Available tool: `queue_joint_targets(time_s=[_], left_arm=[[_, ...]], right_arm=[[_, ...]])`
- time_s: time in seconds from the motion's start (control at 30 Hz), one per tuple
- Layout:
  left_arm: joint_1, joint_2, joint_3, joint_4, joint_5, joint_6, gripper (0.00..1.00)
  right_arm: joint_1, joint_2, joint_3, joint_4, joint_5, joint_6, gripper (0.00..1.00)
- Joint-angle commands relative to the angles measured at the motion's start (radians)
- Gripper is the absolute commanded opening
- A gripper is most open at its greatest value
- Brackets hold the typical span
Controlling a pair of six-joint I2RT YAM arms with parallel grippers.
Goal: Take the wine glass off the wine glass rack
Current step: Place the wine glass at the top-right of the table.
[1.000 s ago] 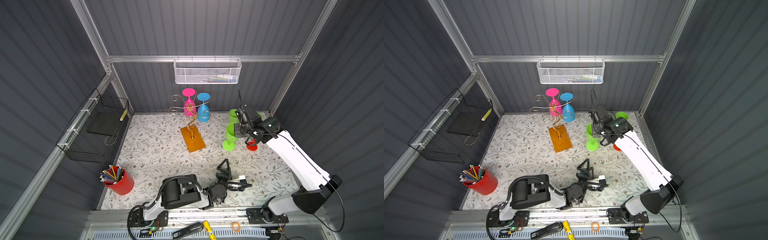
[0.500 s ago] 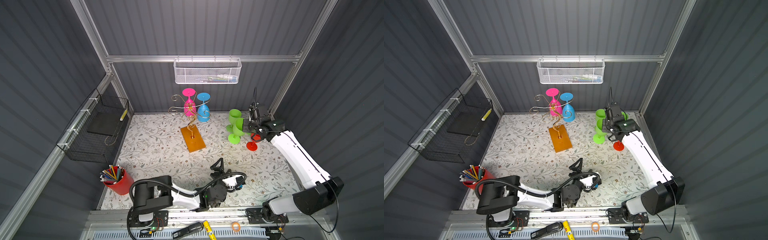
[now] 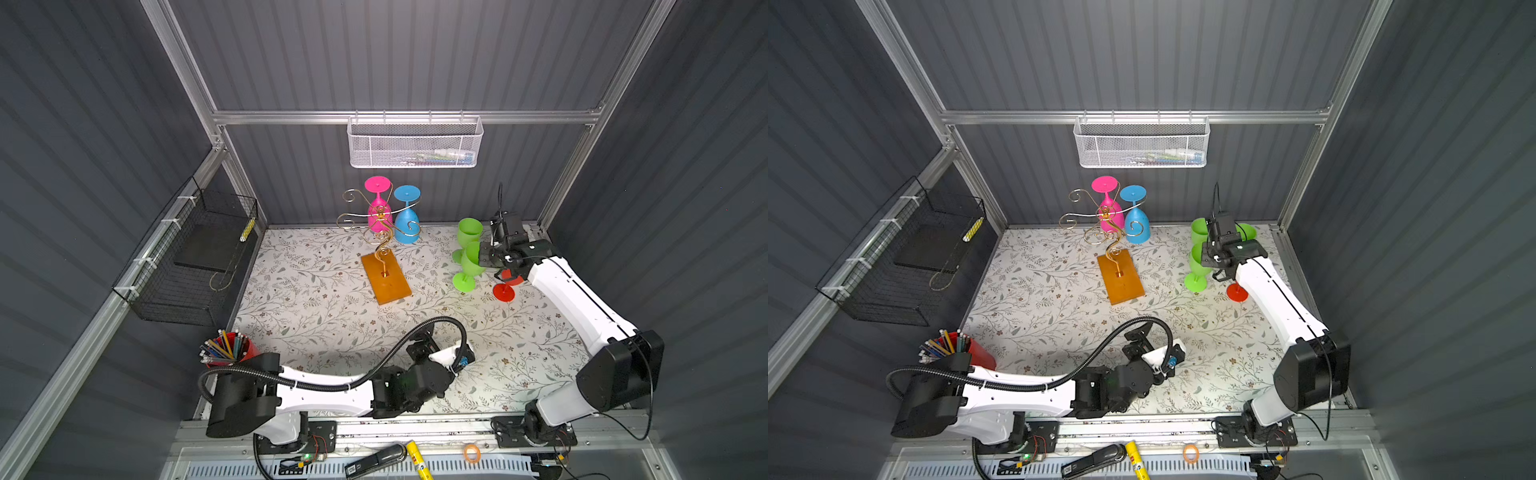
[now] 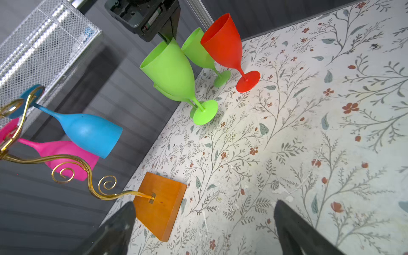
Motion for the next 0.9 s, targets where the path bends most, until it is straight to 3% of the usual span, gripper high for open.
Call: queue_joint_targets(time_s=[0.0,0.37,0.87], left_arm=[[0.021,-0.048,0.033,-0.149,0.062,-0.131,0.98],[0.062,-0.146,0.008,-0.261,0.129,-0.247,0.98],[0.090,-0.163,0.016,-0.283,0.142,-0.270,0.98]], right_arm=[[-0.008,0.022,-0.011,0.047,0.022,-0.015,0.00],[-0.012,0.082,-0.031,0.094,0.035,-0.026,0.00],[-0.012,0.116,-0.095,0.140,0.065,-0.049,0.01]])
